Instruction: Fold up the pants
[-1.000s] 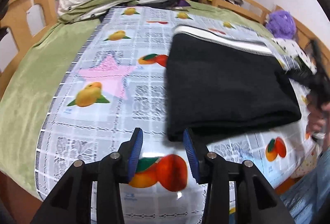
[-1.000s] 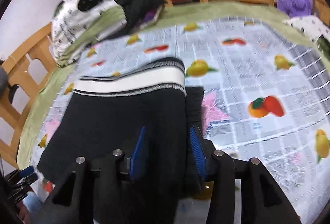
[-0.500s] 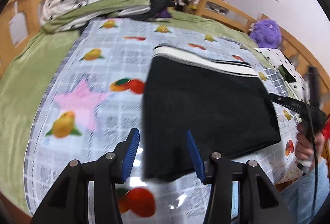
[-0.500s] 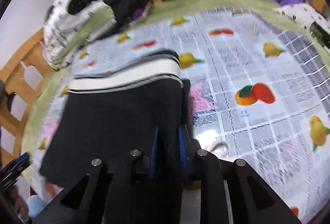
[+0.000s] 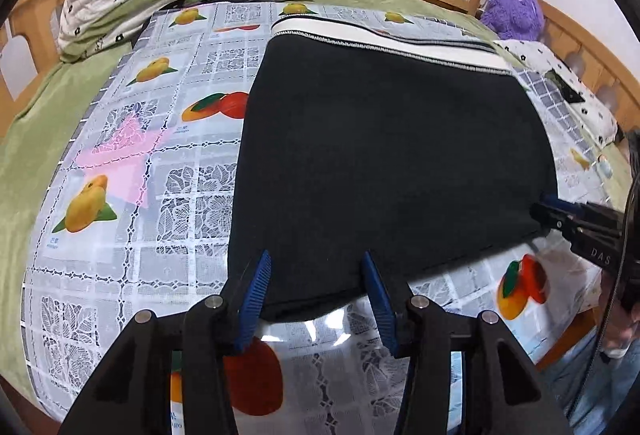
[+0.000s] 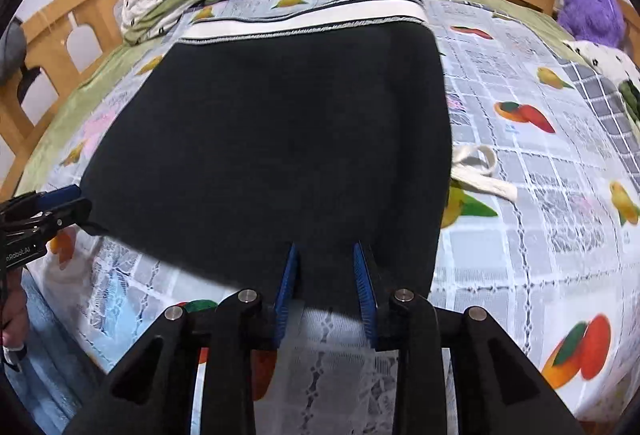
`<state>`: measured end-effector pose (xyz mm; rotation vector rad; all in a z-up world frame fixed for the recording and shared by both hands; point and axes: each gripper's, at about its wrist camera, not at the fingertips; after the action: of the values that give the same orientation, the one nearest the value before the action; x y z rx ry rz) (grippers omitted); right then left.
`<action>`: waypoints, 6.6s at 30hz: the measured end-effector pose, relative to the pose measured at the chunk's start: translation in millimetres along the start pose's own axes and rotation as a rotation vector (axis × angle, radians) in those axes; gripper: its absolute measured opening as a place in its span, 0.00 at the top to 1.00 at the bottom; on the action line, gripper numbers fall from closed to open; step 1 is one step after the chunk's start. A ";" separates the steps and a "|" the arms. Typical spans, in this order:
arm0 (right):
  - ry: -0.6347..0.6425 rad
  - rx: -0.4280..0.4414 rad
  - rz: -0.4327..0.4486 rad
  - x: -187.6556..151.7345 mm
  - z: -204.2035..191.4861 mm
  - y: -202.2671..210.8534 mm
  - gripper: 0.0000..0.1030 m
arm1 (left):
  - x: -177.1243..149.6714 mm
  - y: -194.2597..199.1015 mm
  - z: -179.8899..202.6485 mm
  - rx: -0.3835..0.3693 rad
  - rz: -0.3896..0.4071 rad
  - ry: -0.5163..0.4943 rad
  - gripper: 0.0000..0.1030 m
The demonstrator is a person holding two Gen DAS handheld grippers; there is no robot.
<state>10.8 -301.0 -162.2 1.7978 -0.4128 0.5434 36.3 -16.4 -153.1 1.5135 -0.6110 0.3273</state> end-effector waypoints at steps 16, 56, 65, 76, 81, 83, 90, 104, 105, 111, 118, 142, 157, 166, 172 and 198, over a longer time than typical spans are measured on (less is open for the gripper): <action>0.045 -0.061 0.223 169.0 13.7 -8.3 0.64 | 165.0 -21.8 15.3 -0.047 0.151 0.010 0.56; -0.015 0.086 0.168 172.4 67.1 -84.9 0.33 | 171.3 -125.5 21.4 0.006 0.098 0.037 0.45; -0.007 0.122 0.160 171.5 67.0 -85.2 0.27 | 171.2 -126.8 21.3 -0.001 0.091 0.040 0.44; -0.020 0.080 0.214 187.2 74.5 -52.5 0.39 | 195.5 -96.4 10.1 -0.056 0.153 0.078 0.44; -0.081 0.049 0.132 185.9 93.3 -91.0 0.31 | 191.5 -145.4 8.1 0.014 0.063 0.105 0.33; -0.188 0.114 0.109 185.1 111.0 -97.5 0.27 | 192.3 -147.3 -2.8 -0.049 0.035 0.158 0.33; -0.159 0.072 0.112 180.9 99.2 -86.9 0.26 | 175.4 -133.1 -9.2 -0.090 -0.012 0.178 0.34; -0.108 0.014 0.073 66.8 67.2 -11.9 0.26 | 24.9 -31.1 -37.1 -0.018 -0.023 0.101 0.34; -0.119 0.008 0.064 57.0 66.2 -7.5 0.26 | 16.0 -24.8 -37.6 -0.018 -0.038 0.078 0.34; -0.204 0.014 0.018 -0.8 58.5 11.1 0.26 | -20.9 -0.5 -27.1 0.109 -0.034 -0.134 0.41; -0.202 0.041 0.070 -25.7 41.4 39.3 0.26 | -28.2 -1.3 -7.3 0.211 0.005 -0.283 0.47; 0.001 0.007 0.055 -24.2 14.1 44.4 0.32 | -28.1 18.0 -37.6 0.087 0.017 -0.014 0.84; -0.145 0.017 0.085 -3.9 47.0 -9.7 0.28 | 2.6 -12.6 -12.2 -0.008 0.034 0.017 0.83; -0.115 -0.113 0.060 1.9 27.1 20.8 0.33 | 16.9 0.2 -39.4 -0.113 -0.023 0.135 0.80; -0.097 -0.128 0.156 55.9 21.3 41.9 0.33 | 56.1 -3.0 -46.3 -0.101 0.023 0.138 0.55; -0.140 0.151 0.072 191.7 81.6 -110.7 0.41 | 170.4 -136.1 -87.7 -0.142 -0.056 0.289 0.85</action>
<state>241.9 -348.8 -162.9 1.9799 -0.5469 0.5115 265.7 33.8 -165.5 1.3137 -0.3544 0.4414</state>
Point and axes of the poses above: each gripper's, at about its wrist camera, not at the fingertips, and y roughly against the way its jaws point, z to its right, x to its top, and after that the axes turned 11 degrees about x, right-handed
